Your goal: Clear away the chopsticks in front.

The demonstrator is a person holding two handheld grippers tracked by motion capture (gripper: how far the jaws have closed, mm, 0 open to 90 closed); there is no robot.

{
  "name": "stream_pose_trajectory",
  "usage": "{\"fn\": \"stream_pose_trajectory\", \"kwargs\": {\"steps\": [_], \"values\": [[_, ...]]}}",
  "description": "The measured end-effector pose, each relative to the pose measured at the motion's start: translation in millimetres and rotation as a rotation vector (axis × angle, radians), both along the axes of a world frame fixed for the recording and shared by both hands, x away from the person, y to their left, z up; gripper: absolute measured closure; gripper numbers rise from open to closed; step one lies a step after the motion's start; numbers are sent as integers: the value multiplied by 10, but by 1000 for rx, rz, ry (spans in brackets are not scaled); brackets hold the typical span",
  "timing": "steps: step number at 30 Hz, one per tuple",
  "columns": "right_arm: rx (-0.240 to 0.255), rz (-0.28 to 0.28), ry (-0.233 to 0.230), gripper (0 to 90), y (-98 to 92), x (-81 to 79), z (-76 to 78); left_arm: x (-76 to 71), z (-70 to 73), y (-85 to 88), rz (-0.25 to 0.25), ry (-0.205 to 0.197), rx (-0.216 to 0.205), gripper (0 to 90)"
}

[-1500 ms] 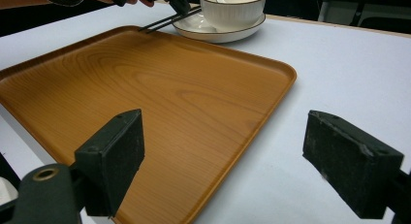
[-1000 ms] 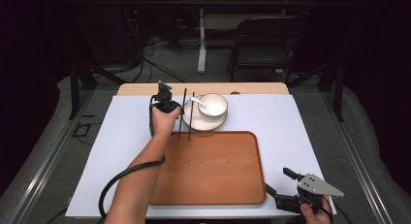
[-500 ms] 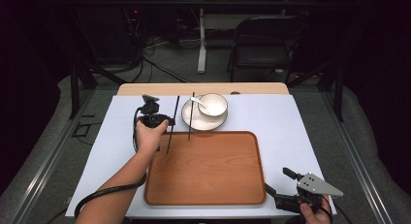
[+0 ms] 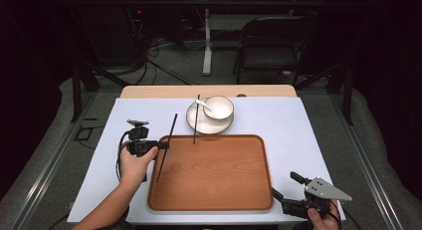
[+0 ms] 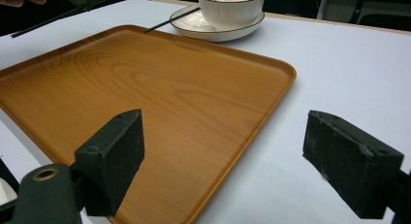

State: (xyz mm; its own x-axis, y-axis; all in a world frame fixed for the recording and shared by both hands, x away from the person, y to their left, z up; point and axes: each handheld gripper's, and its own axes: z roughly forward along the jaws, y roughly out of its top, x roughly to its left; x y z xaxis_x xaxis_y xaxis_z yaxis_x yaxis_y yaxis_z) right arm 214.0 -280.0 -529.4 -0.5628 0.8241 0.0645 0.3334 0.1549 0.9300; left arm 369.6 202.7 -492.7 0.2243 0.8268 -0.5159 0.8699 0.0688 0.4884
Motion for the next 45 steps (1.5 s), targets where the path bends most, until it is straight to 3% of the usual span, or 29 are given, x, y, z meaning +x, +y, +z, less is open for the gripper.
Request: {"fn": "stream_pose_trajectory", "kwargs": {"steps": [13, 18, 21, 30, 45], "values": [[2, -2, -2, 146, -4, -1, 0, -368, -94, 3, 3, -16, 33, 858], [3, -3, 0, 146, -4, -1, 0, -443, -186, -44, 13, -11, 45, 858], [3, -3, 0, 146, -1, -2, 0, -452, -251, -87, 16, -2, 35, 858], [2, -2, -3, 146, -5, 0, 0, -391, -345, -300, 2, -11, 112, 858], [4, -2, -5, 146, -5, -7, 0, -367, -425, -319, 26, 11, 116, 857]]}}
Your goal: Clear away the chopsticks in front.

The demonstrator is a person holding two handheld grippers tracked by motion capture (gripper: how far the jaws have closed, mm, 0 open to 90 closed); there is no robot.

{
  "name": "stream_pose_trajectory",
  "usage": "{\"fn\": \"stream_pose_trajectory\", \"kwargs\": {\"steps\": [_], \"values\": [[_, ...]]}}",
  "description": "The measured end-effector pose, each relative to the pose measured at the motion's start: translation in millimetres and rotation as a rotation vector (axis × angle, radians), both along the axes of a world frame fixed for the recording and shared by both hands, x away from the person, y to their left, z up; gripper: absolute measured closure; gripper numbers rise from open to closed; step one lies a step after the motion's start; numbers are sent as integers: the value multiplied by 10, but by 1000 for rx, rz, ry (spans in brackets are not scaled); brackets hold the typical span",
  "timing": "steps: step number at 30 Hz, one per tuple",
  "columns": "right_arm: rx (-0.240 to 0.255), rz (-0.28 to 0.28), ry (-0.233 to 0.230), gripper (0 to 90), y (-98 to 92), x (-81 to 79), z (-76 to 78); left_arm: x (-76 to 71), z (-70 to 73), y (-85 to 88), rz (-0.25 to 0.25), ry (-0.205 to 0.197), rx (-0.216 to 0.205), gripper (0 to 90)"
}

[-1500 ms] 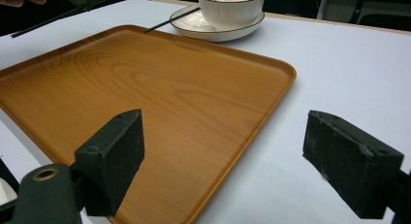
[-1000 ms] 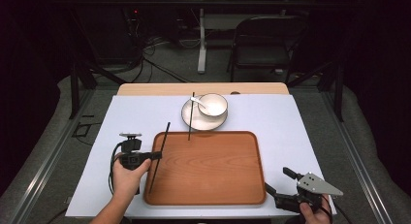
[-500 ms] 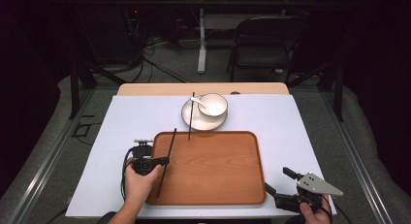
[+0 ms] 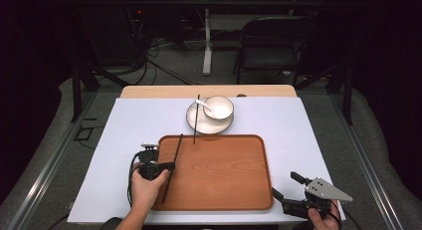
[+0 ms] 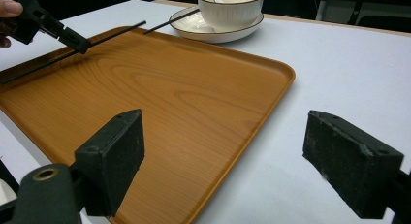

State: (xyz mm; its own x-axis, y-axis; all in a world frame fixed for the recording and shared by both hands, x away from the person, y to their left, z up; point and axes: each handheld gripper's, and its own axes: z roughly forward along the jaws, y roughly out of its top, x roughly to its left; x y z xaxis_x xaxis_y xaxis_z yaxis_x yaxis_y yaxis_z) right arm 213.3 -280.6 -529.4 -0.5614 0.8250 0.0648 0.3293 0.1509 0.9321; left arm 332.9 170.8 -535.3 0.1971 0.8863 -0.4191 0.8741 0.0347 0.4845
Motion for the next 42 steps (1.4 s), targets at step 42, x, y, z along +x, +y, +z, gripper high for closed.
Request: {"fn": "stream_pose_trajectory", "kwargs": {"steps": [42], "values": [[2, 0, -3, 146, -4, -4, 0, -9, -35, -26, 1, -1, 18, 823]]}}
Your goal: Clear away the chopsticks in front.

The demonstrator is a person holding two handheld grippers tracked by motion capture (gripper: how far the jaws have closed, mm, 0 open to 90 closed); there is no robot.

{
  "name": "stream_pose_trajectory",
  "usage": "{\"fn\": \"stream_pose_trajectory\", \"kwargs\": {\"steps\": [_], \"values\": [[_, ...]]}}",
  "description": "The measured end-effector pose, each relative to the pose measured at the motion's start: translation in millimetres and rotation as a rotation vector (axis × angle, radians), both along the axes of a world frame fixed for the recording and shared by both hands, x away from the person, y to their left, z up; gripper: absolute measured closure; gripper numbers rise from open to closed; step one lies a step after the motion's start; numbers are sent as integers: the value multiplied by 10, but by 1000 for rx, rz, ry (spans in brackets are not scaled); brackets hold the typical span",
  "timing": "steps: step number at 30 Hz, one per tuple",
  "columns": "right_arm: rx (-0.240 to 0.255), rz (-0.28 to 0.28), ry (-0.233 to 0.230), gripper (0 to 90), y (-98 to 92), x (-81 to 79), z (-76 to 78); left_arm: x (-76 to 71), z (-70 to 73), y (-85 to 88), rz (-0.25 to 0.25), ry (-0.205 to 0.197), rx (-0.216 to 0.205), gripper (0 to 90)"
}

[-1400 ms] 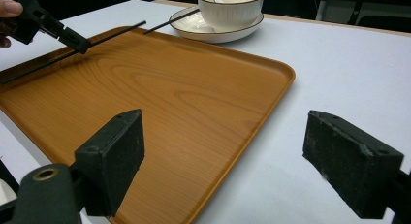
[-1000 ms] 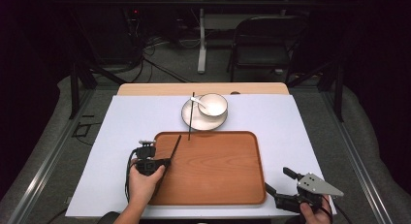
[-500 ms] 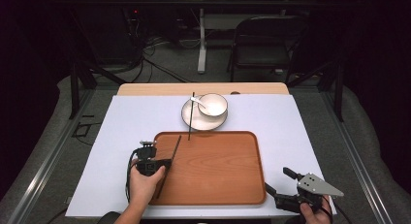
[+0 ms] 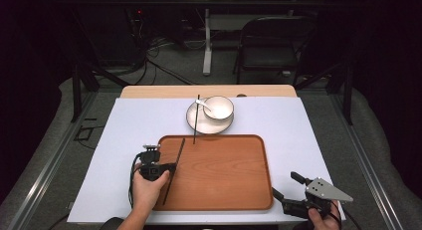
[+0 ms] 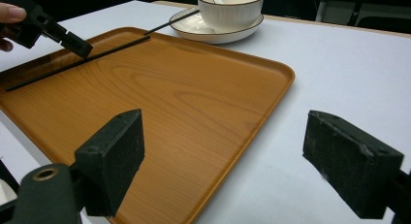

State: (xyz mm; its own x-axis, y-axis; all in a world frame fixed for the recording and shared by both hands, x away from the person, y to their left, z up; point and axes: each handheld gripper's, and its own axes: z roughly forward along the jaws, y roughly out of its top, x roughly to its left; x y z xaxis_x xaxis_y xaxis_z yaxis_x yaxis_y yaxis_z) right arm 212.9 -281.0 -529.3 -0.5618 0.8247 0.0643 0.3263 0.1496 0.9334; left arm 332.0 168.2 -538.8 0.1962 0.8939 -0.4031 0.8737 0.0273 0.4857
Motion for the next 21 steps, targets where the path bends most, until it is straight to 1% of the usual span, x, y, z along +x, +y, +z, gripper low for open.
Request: {"fn": "stream_pose_trajectory", "kwargs": {"steps": [2, 6, 11, 14, 15, 16, 17, 18, 20, 21], "values": [[0, 0, 0, 146, 0, -1, 0, 0, 6, 7, -4, -4, -10, 811], [0, 0, 1, 146, 0, 0, 0, 1, 32, 16, -13, -20, -14, 780], [1, -2, 2, 146, 2, 0, 0, -22, 76, 47, -33, -43, -67, 679], [1, -3, 2, 146, 0, 0, 0, -7, 106, 72, -36, -33, -78, 643], [1, -3, 3, 146, 0, 2, -1, 1, 122, 78, -35, -49, -79, 627], [2, -3, 5, 146, 1, 3, -1, 12, 141, 87, -38, -73, -67, 605], [2, -3, 5, 146, 2, 4, -1, 26, 169, 95, -38, -83, -51, 583], [2, -2, 4, 146, 1, 4, 0, 42, 200, 103, -37, -91, -44, 581], [2, -2, 3, 146, 1, 3, 0, 74, 263, 122, -47, -117, -62, 565], [3, -3, 3, 146, 0, 3, -1, 94, 296, 128, -52, -121, -72, 551]]}}
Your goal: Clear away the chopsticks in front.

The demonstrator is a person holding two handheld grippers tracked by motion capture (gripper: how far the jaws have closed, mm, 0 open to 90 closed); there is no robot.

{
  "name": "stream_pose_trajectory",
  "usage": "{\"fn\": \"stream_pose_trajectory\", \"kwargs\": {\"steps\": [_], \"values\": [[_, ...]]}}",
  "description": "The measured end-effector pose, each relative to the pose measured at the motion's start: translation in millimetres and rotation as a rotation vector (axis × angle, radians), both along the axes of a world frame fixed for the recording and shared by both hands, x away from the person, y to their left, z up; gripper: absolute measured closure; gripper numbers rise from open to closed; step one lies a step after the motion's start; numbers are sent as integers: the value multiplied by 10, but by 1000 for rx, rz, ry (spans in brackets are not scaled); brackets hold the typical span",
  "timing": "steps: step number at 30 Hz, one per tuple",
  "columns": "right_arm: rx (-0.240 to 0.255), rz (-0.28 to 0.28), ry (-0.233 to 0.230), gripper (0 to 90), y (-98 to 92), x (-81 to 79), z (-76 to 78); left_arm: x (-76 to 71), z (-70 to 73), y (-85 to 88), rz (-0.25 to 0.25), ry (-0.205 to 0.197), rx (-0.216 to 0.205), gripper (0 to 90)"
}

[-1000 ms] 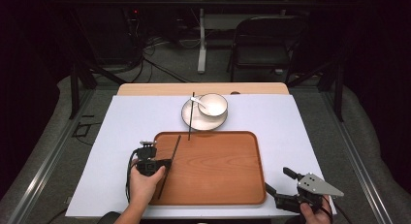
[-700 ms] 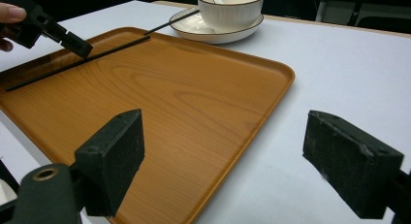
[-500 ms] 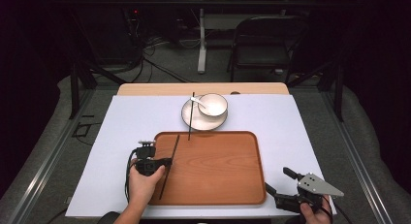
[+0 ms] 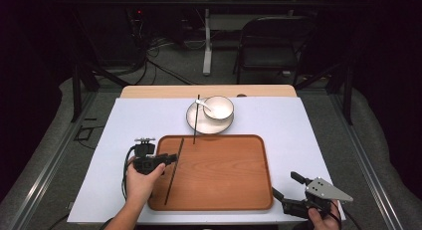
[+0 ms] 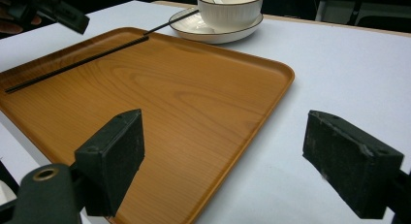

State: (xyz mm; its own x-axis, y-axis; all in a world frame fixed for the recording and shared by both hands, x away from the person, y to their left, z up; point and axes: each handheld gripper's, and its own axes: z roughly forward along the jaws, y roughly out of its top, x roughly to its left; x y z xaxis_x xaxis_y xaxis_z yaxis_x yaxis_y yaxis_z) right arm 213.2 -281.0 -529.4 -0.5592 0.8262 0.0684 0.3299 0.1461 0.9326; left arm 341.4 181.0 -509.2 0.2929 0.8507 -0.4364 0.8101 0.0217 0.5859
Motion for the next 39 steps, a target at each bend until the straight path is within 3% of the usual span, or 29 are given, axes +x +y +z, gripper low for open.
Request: {"fn": "stream_pose_trajectory", "kwargs": {"steps": [3, 5, 10, 15, 22, 28, 39], "values": [[-3, 1, -3, 146, -8, 4, 0, 66, 97, 15, -2, 7, -4, 514], [1, 0, 0, 147, -8, 3, -1, 114, 152, 20, -10, 11, -28, 486], [-2, 0, -2, 147, -9, 5, 0, 232, 289, -2, -11, 13, -1, 427], [1, 0, 0, 146, -9, 7, -1, 364, 422, -24, -19, 2, 57, 419], [8, -2, 5, 146, -10, 7, -2, 555, 561, -50, -18, -3, 68, 433], [7, -2, 4, 146, -9, 7, -2, 696, 652, -114, -17, -19, 77, 430], [8, -1, 4, 146, -11, 6, -2, 1017, 712, -251, 24, 8, 114, 419]]}}
